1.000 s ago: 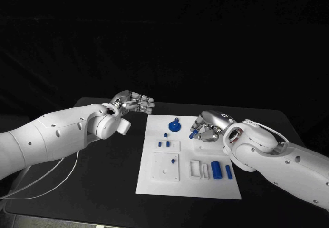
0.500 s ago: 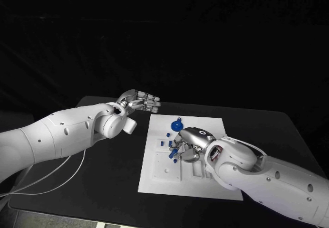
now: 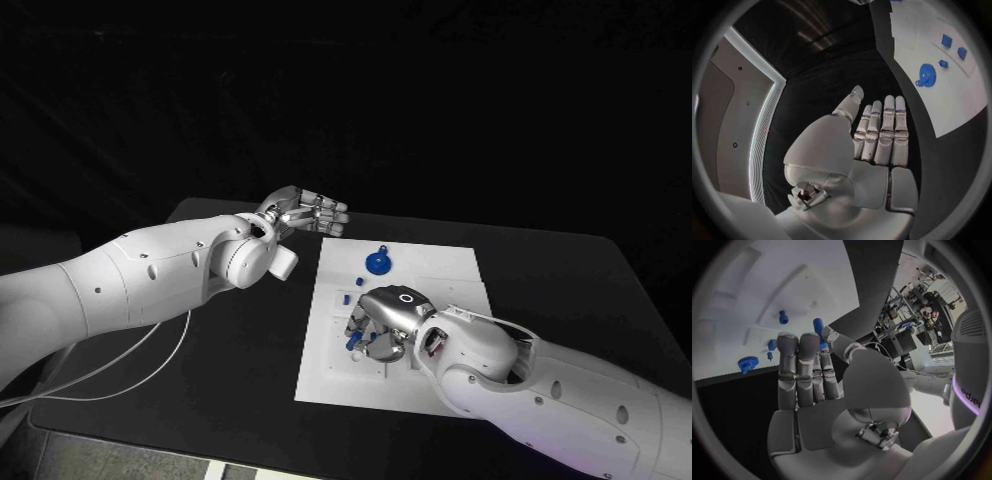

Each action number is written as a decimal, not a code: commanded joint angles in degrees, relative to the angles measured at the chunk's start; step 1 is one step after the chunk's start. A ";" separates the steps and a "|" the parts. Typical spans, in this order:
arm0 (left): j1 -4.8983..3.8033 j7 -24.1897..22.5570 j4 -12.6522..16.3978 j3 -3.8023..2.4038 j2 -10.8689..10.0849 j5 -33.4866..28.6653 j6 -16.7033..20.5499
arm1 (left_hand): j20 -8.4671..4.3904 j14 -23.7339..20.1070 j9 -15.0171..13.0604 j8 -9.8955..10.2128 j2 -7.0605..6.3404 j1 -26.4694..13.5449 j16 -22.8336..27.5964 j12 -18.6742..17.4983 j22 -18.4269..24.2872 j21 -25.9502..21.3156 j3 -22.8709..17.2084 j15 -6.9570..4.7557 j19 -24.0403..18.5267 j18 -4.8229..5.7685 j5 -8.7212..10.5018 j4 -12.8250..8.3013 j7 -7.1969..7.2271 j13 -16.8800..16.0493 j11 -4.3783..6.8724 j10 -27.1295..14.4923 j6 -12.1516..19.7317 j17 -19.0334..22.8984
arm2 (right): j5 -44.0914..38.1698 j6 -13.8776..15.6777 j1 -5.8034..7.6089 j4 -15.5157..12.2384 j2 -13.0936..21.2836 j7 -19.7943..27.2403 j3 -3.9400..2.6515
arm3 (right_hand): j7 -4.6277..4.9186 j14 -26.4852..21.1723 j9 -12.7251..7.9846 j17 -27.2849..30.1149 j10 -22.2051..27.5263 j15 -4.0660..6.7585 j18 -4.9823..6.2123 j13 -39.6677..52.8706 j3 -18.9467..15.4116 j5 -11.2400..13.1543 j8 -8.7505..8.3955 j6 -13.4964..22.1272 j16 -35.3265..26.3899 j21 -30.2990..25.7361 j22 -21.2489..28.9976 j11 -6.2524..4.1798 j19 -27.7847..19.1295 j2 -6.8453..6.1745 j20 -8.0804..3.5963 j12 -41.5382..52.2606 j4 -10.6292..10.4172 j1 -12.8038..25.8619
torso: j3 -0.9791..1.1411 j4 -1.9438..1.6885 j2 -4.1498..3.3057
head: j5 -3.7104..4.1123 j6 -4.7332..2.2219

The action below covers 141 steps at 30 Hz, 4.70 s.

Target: Assemble the parts on the task board

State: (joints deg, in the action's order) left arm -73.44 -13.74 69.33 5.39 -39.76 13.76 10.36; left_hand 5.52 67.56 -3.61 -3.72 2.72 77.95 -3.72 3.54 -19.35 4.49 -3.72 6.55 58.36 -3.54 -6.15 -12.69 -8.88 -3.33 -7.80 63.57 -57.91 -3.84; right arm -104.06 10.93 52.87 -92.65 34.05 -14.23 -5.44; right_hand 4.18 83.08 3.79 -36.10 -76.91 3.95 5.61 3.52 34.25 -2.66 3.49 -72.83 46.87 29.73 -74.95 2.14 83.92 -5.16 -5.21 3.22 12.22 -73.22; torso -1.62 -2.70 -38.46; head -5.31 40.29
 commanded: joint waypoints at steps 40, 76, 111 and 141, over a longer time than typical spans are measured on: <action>0.01 -0.53 -0.29 0.07 0.88 -0.44 -0.09 | -0.07 -0.33 0.04 0.09 -0.06 -0.21 0.17 -0.05 0.45 0.04 0.13 -0.05 0.28 0.16 -0.05 0.23 0.24 0.02 0.20 -0.08 0.08 -0.01 | -5.24 -4.81 -1.27 1.69 -0.68 -0.97 0.66 | 0.07 0.17 0.35 0.02 -2.10 0.38 -0.20 0.07 0.51 -0.10 0.22 -0.71 -0.60 -0.01 -0.92 -1.39 2.51 0.32 -0.54 0.28 0.99 0.60 | 0.02 0.10 0.01 | -0.46 0.76; 0.01 0.46 -0.44 0.07 0.89 -0.32 -1.00 | 0.04 -0.58 0.04 0.10 -0.17 -0.23 0.16 -0.05 0.97 0.07 0.32 0.07 0.33 0.13 0.12 0.51 0.14 0.02 0.08 -0.39 0.38 -0.02 | -6.32 -4.46 -1.40 2.03 -2.39 -2.51 1.86 | 1.27 0.18 -0.17 0.68 2.57 -0.89 0.25 -0.06 -3.48 -1.06 -0.01 5.16 -0.27 -1.30 -0.97 0.14 2.57 -2.91 0.66 0.18 -0.18 2.38 | 0.00 0.15 0.00 | -0.03 1.23; 0.01 -2.20 0.57 0.06 -0.63 0.05 -3.68 | 0.21 -0.64 0.04 0.09 -0.93 -0.30 0.16 -0.02 1.70 -0.16 1.24 0.15 0.23 0.26 -0.25 1.16 0.12 0.01 0.07 -0.35 0.52 -0.04 | 11.37 7.17 -1.24 -5.08 10.56 -4.85 -7.15 | 1.68 0.25 0.33 2.01 3.19 -0.69 1.86 0.06 -7.45 -0.16 1.13 10.11 1.30 -3.28 3.52 -0.19 2.86 -3.32 1.13 3.86 -12.91 1.17 | -0.13 0.73 0.00 | 2.60 0.35; 1.22 -4.12 1.69 0.12 -2.34 -0.34 -4.27 | 0.44 -0.73 0.02 0.07 -2.30 -1.59 0.17 0.02 4.84 -0.19 3.43 0.33 0.69 0.44 -0.65 3.70 0.12 -0.02 -0.02 -0.58 0.87 -0.12 | 35.99 -18.17 -2.28 -3.73 21.74 -25.95 -8.86 | -0.98 -0.37 5.85 -18.14 1.48 1.66 -1.92 60.21 -16.97 -1.80 0.17 5.71 12.61 14.58 -5.17 -4.11 3.23 -4.17 -1.67 48.10 -20.00 12.48 | -0.10 2.48 0.69 | 4.10 0.04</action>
State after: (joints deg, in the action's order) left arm -72.23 -17.16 70.97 5.54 -42.22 13.67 7.48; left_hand 5.95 67.14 -3.61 -3.72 0.70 76.48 -3.72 3.54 -14.63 4.49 -0.29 6.96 58.79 -3.53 -7.03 -9.26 -8.88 -3.33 -8.00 63.36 -57.50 -3.90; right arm -69.50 -4.41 50.69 -96.17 55.94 -37.09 -14.30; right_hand 3.20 82.37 9.57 -54.18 -75.26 5.52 4.37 63.55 16.99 -4.83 3.75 -67.46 59.30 44.24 -74.95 -1.95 83.93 -9.44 -6.87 51.07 -7.64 -61.15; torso -1.63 -0.30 -37.81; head -1.26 40.34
